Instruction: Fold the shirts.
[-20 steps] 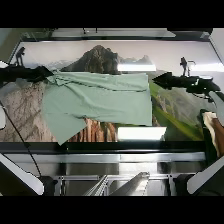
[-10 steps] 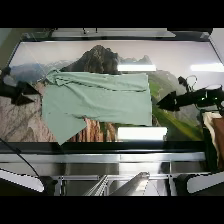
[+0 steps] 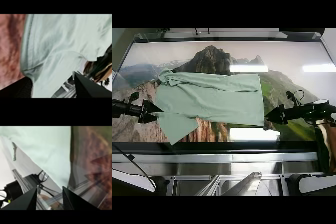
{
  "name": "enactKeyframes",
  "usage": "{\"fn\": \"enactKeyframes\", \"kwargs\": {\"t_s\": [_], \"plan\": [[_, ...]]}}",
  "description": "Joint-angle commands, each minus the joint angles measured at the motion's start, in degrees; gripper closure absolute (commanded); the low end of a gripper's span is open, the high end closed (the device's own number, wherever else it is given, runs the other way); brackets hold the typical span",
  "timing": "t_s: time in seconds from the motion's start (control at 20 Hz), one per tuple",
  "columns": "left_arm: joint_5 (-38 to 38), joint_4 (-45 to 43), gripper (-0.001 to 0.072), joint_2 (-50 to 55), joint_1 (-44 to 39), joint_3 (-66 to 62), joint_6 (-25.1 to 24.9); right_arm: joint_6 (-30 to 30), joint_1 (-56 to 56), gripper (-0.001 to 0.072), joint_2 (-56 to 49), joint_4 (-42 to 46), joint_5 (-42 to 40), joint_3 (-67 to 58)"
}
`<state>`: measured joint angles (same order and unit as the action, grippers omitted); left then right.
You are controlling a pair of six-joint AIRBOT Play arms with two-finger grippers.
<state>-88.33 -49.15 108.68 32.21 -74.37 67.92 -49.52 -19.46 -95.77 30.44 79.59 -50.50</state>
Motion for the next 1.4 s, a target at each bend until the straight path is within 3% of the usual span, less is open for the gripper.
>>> {"fn": "enactKeyframes", "kwargs": {"t_s": [0.0,0.05,0.1,0.15,0.2,0.4,0.7,0.95,1.15,1.35], "plan": [[-3.6,-0.2,0.0146,1.6,-3.9,1.4,0.0,0.2,0.0,0.0349,0.1,-1.3,-1.4,0.5],[-3.3,1.0,0.0156,1.1,-5.4,3.1,-1.0,-0.3,0.0,0.0348,0.0,-1.4,-2.8,0.5],[-2.7,1.0,0.0214,0.7,-6.6,4.1,-1.9,-0.4,0.2,0.0348,0.0,-1.4,-4.1,0.5],[-2.6,0.4,0.0424,0.7,-7.4,4.3,-2.3,-0.7,0.5,0.0347,-0.2,-1.3,-4.8,0.5],[-2.7,0.2,0.0702,0.8,-7.7,4.2,-2.5,-1.2,0.7,0.0347,-0.5,-1.2,-4.8,0.5],[-5.2,0.3,0.0693,0.7,-7.0,4.2,-2.3,-3.1,2.2,0.0348,-1.8,-0.9,-5.1,0.5],[-8.0,1.5,0.0693,0.3,-5.7,4.1,-2.3,-4.1,8.8,0.0350,-2.7,-3.5,-12.4,-0.5],[-8.8,1.6,0.0692,-2.1,-4.1,4.2,-2.3,-4.8,2.6,0.0350,-0.3,-1.9,-6.8,-1.4],[-8.7,1.6,0.0692,-4.2,-1.6,4.2,-2.4,-4.2,-3.7,0.0350,1.8,-0.9,-8.1,-1.4],[-8.8,2.5,0.0692,-5.0,0.3,4.2,-2.3,-4.3,0.1,0.0350,0.7,-0.6,-11.0,-1.3]]}}
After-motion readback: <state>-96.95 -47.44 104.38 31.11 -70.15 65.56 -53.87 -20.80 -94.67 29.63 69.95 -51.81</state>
